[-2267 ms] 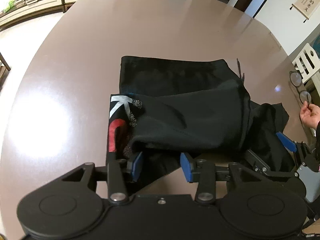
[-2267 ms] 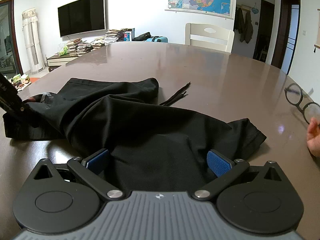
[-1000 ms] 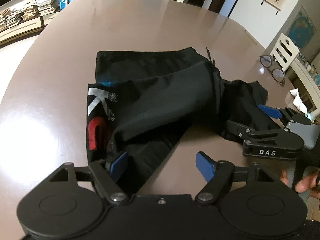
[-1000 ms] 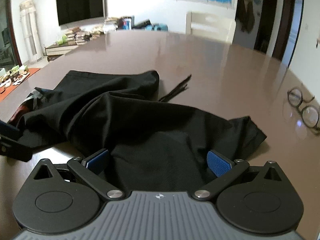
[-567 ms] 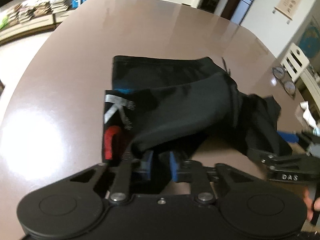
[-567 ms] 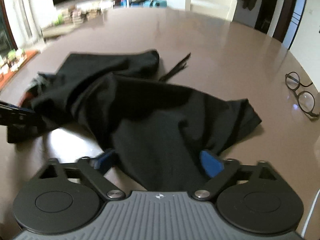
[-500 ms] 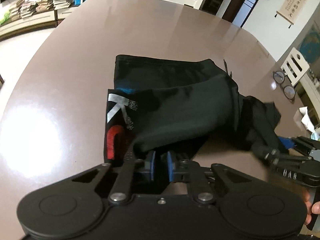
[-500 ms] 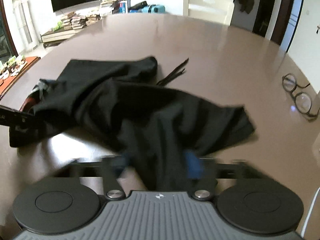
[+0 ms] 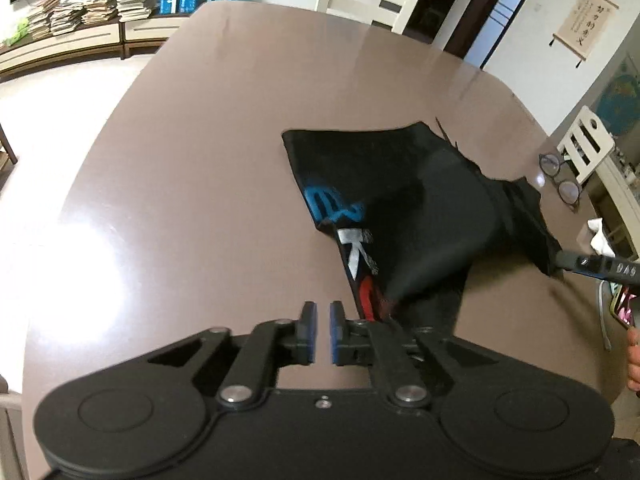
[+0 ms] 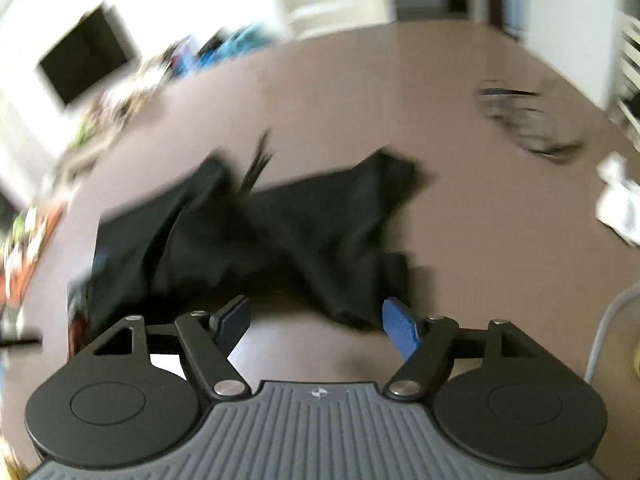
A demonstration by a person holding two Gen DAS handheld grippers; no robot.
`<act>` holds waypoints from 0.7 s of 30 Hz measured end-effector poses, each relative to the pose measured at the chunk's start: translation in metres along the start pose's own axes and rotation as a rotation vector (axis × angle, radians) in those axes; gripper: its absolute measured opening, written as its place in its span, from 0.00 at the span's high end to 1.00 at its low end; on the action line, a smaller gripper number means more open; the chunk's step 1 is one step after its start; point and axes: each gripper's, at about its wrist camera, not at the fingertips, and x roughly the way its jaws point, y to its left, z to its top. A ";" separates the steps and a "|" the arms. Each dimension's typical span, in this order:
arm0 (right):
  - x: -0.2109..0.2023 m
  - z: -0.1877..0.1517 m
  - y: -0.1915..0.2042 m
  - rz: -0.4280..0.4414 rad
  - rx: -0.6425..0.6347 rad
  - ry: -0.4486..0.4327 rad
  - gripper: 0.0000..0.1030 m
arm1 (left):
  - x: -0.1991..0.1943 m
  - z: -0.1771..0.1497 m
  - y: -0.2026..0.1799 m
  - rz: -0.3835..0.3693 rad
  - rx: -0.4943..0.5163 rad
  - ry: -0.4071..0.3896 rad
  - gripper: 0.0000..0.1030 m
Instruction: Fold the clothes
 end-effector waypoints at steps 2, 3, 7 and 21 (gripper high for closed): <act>-0.002 0.011 -0.024 0.038 0.192 -0.068 0.14 | 0.004 0.012 0.003 -0.015 -0.039 -0.020 0.62; 0.001 0.015 -0.029 0.034 0.230 -0.080 0.14 | 0.011 0.022 0.002 -0.027 -0.053 -0.033 0.59; 0.028 0.038 -0.034 -0.066 0.249 -0.114 0.14 | 0.042 0.054 -0.005 -0.035 -0.094 -0.048 0.47; 0.098 0.039 0.029 -0.138 -0.087 -0.042 0.18 | 0.124 0.089 -0.055 0.101 0.094 0.008 0.13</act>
